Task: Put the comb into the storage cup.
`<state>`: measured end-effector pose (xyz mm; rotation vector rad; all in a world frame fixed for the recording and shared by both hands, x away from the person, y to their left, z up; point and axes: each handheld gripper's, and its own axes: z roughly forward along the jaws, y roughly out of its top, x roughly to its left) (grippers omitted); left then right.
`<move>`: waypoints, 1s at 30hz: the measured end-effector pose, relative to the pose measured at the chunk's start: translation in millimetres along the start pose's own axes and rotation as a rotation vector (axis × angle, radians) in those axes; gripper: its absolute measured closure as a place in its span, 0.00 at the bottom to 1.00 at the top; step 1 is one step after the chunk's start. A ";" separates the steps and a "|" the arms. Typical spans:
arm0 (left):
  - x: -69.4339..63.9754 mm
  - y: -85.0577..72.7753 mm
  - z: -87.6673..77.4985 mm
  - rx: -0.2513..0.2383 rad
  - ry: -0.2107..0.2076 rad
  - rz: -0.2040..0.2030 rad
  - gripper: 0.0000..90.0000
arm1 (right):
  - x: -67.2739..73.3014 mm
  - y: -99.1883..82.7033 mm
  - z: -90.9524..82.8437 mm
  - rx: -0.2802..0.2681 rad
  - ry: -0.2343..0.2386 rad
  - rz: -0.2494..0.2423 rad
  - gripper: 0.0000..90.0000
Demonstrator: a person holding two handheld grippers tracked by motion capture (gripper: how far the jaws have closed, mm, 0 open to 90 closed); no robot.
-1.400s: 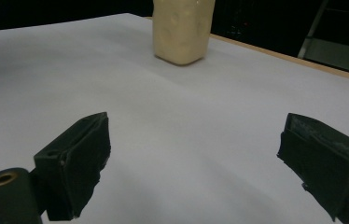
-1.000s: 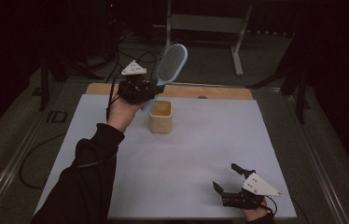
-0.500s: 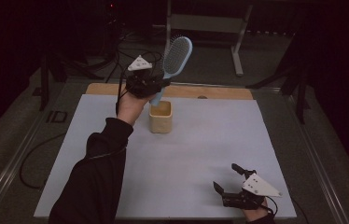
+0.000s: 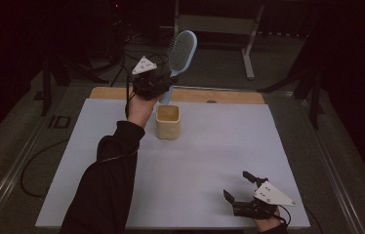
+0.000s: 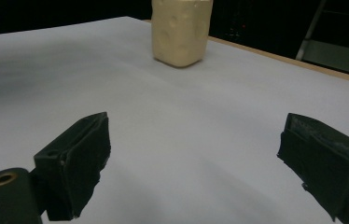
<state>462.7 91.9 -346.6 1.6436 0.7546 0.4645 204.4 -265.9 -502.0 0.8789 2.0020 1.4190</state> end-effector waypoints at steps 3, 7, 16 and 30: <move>3.6 -5.6 2.1 -0.023 -0.006 -0.009 0.78 | -0.5 0.5 -1.2 -0.007 -0.001 -0.003 0.10; 4.6 -13.4 5.6 -0.034 -0.012 -0.013 0.78 | -0.6 0.2 -1.6 -0.005 0.001 0.002 0.10; 9.9 -34.6 15.4 -0.033 0.007 -0.016 0.78 | -0.8 0.2 -2.1 -0.007 0.002 0.000 0.10; 13.1 -63.6 27.1 -0.017 0.015 -0.046 0.78 | -1.0 0.3 -3.1 -0.012 0.005 0.006 0.10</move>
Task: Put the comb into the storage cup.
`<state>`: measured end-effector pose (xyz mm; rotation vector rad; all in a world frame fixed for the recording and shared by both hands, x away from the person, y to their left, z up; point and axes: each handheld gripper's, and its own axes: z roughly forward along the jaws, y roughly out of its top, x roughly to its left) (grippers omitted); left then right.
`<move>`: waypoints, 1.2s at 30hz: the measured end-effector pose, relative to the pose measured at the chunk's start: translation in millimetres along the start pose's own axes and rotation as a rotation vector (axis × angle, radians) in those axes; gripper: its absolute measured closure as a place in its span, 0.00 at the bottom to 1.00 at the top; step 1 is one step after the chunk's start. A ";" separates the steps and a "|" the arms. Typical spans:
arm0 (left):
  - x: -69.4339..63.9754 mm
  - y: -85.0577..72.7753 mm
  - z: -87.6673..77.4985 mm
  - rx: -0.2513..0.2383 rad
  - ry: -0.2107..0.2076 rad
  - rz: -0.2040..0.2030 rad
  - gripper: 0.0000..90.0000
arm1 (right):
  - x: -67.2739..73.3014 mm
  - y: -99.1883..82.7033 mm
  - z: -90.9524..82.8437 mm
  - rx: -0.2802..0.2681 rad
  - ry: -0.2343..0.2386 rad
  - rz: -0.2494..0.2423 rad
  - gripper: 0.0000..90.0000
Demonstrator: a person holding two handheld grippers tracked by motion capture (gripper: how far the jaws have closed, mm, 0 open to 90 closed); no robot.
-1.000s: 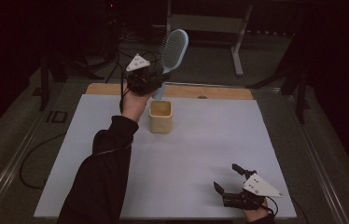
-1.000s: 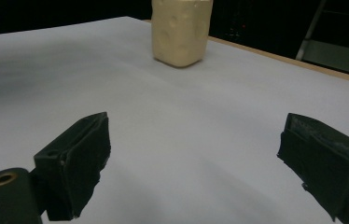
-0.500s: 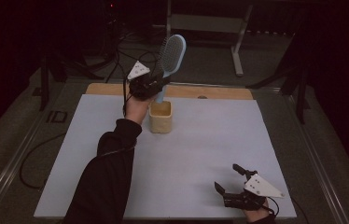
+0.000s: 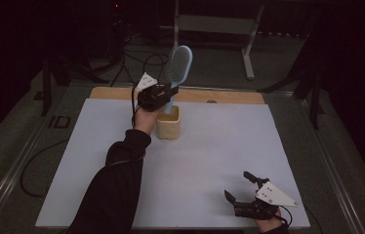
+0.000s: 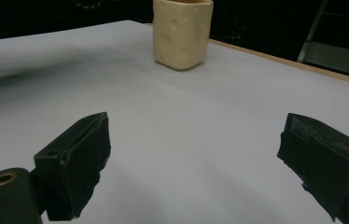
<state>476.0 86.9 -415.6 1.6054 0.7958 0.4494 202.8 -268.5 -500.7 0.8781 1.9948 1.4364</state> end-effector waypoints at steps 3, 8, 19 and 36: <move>0.2 -6.0 1.5 0.004 0.006 0.003 0.78 | -0.3 0.0 -0.3 -0.002 0.001 0.002 0.10; 1.1 -14.6 2.3 -0.005 0.010 -0.009 0.78 | 0.0 -0.1 0.2 0.000 0.003 -0.001 0.10; -0.9 -30.7 -0.8 -0.019 0.030 -0.012 0.78 | -0.2 -0.4 0.0 0.001 0.002 0.003 0.10; -5.3 -42.8 -4.8 -0.003 0.035 0.059 0.65 | -0.5 -1.3 1.3 0.008 0.014 0.002 0.10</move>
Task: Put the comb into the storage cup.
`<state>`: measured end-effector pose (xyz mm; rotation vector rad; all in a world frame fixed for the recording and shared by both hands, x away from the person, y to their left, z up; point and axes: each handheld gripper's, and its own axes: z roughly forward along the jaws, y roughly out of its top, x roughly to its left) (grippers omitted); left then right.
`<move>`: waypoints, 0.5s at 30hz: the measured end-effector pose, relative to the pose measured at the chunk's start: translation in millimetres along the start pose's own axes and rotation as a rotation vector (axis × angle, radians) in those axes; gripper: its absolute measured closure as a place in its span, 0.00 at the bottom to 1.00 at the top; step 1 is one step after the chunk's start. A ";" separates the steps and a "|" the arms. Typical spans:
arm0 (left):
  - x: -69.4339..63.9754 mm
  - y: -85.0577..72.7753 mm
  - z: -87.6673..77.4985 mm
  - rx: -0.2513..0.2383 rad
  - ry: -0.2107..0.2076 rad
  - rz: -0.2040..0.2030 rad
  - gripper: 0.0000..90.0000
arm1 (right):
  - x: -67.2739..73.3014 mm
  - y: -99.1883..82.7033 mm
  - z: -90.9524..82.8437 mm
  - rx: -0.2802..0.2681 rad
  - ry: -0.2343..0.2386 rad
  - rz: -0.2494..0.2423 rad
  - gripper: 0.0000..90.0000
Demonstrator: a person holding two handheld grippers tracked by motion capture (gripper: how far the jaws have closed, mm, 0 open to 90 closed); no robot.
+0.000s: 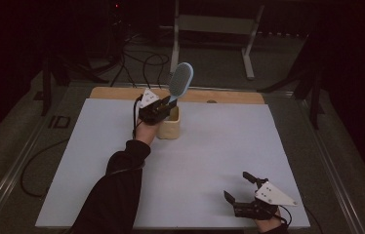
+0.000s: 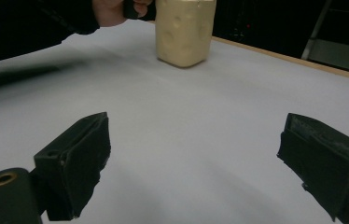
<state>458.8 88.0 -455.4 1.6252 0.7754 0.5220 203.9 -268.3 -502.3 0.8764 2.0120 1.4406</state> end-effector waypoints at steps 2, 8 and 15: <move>2.3 2.6 -2.9 -0.008 -0.031 -0.024 0.41 | -0.1 -0.1 -0.1 -0.001 -0.001 0.004 0.10; 7.7 5.2 -9.6 0.016 -0.098 -0.007 0.02 | 0.5 0.4 -0.6 -0.001 -0.004 0.005 0.10; 9.1 4.6 -12.8 0.026 -0.104 0.008 0.00 | 0.2 0.2 -0.2 0.002 -0.003 0.002 0.10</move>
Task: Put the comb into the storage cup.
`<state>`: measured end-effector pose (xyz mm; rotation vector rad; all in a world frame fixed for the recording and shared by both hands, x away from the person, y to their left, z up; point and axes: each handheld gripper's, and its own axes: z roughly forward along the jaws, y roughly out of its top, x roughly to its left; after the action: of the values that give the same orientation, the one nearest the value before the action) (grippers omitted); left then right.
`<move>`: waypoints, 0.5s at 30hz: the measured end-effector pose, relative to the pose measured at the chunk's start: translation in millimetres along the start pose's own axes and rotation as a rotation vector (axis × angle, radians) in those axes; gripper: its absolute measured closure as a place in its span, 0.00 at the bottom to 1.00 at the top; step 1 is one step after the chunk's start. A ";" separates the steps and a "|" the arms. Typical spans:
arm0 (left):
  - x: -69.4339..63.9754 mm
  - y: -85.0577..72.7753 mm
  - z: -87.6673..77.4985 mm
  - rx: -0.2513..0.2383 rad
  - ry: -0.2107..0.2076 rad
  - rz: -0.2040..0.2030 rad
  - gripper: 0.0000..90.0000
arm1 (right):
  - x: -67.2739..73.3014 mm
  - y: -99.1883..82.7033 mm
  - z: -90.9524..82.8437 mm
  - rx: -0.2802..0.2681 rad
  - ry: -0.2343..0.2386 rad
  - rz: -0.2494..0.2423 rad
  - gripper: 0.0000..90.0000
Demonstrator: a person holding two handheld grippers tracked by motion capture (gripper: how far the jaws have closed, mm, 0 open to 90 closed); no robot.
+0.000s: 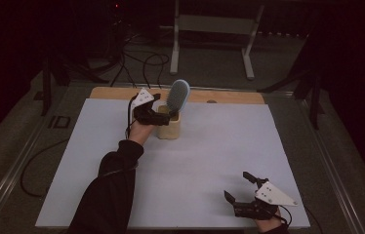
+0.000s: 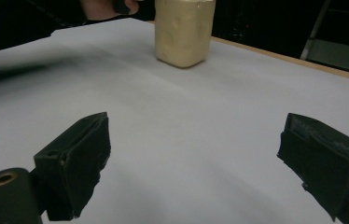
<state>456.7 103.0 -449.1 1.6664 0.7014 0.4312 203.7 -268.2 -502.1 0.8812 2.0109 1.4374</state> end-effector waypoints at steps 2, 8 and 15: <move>0.0 1.5 -1.2 0.005 -0.003 0.006 0.00 | -0.3 -0.1 0.1 0.000 -0.001 -0.001 0.10; -1.1 5.6 -4.2 0.035 -0.011 0.015 0.00 | -0.4 -0.2 0.0 0.000 -0.002 0.001 0.10; -5.8 8.2 -7.5 0.088 -0.055 -0.007 0.00 | -0.3 -0.2 0.1 0.000 -0.002 0.000 0.10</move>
<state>449.4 104.0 -439.0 1.7515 0.6939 0.3525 203.9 -268.4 -502.3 0.8825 2.0097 1.4354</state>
